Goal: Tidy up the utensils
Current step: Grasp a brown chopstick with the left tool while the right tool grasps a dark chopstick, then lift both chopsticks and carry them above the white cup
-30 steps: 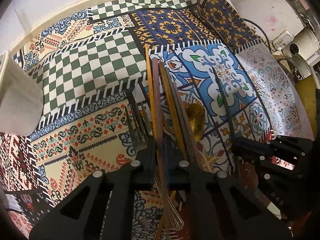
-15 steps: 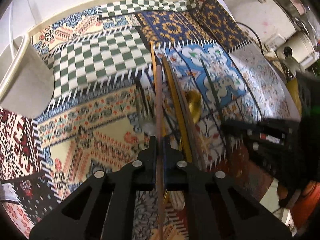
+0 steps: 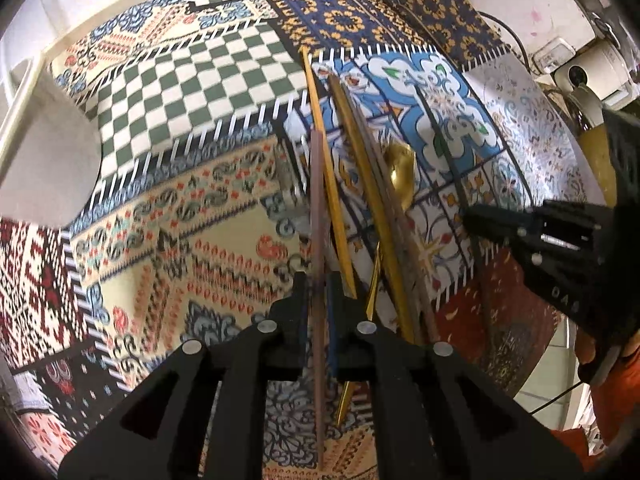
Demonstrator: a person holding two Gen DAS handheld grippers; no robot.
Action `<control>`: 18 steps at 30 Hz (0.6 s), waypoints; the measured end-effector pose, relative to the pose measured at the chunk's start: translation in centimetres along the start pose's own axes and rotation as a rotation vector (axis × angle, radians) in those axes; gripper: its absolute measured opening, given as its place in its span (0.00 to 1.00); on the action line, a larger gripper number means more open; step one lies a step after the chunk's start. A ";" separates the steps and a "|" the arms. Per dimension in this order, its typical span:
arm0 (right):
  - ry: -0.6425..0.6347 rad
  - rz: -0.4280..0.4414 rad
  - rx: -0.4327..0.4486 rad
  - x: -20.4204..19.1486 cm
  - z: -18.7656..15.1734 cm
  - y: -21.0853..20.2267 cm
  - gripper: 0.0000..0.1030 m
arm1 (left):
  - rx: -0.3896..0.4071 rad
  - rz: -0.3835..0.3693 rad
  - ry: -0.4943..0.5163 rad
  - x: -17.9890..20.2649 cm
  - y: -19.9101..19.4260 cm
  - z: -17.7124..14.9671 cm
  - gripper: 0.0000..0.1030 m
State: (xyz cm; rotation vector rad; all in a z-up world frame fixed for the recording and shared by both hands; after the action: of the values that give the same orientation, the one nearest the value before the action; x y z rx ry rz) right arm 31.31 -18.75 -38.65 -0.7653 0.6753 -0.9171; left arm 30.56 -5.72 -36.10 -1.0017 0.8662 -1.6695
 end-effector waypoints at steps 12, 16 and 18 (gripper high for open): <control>-0.012 -0.048 0.034 -0.4 0.8 0.6 0.09 | 0.022 0.058 0.055 -0.6 1.7 2.9 0.11; -0.082 -0.074 0.059 -1.6 0.8 1.0 0.12 | 0.039 0.078 0.069 -0.2 2.3 3.6 0.06; -0.127 -0.083 0.065 -2.1 0.9 1.2 0.10 | 0.042 0.080 0.069 0.0 2.3 3.7 0.05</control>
State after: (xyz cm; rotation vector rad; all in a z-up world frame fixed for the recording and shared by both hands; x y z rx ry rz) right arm 31.59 -16.23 -38.72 -0.7911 0.5033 -0.9534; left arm 34.78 -6.71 -36.66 -0.8737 0.9011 -1.6555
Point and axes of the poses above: each gripper's, at about its wrist camera, not at the fingertips, and y roughly the way its jaws point, x to its right, z to its top, the point moved 8 cm from there along y, roughly the way its jaws point, and after that the axes turned 14 degrees about x, right-handed, at the moved point
